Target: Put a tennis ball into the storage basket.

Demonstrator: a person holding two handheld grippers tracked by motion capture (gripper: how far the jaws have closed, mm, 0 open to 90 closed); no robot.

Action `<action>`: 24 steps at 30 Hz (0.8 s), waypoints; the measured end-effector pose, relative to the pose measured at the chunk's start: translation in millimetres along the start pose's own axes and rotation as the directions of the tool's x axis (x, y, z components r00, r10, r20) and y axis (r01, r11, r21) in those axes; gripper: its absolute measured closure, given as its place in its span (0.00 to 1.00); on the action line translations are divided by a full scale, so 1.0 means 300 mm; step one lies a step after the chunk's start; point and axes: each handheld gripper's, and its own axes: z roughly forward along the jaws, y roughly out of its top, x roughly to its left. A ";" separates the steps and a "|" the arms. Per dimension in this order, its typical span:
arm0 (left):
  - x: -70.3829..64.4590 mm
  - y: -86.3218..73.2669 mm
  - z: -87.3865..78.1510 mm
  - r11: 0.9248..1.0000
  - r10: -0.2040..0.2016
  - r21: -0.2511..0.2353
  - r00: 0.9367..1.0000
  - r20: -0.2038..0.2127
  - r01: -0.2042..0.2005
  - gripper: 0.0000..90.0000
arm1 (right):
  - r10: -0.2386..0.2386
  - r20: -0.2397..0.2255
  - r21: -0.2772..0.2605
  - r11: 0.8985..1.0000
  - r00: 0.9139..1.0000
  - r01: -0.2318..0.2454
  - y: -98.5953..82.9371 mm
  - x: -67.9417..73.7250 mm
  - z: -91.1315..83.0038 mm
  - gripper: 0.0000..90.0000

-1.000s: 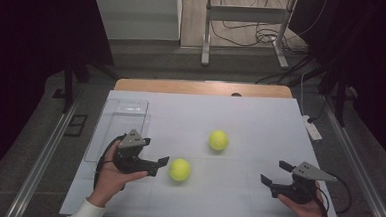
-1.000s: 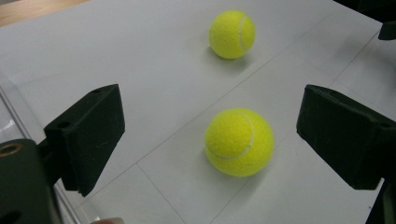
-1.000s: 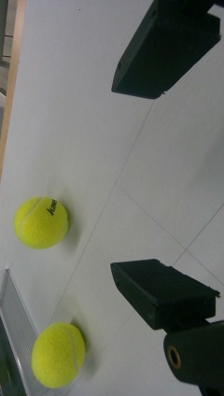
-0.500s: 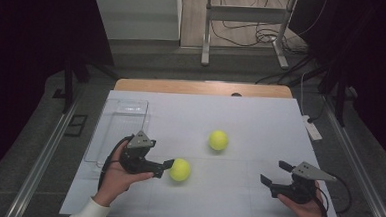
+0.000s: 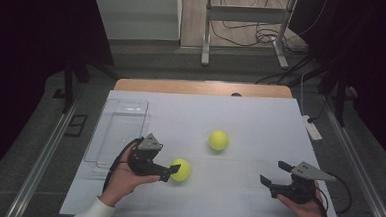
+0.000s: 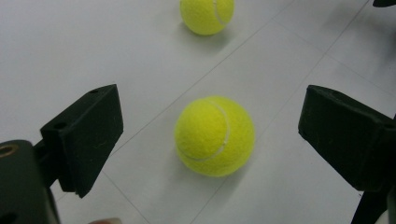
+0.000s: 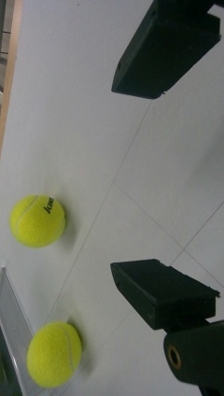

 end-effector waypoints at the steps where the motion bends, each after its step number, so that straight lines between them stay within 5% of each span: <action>1: -0.002 0.002 0.004 1.000 -0.001 0.008 1.000 0.004 0.001 0.09 | 0.000 0.000 0.000 1.000 1.000 0.000 0.000 0.000 0.000 0.14; 24: -0.012 0.020 0.099 0.992 0.018 0.122 1.000 0.022 -0.020 0.07 | 0.000 -0.003 0.009 1.000 1.000 0.000 -0.001 -0.001 0.003 0.14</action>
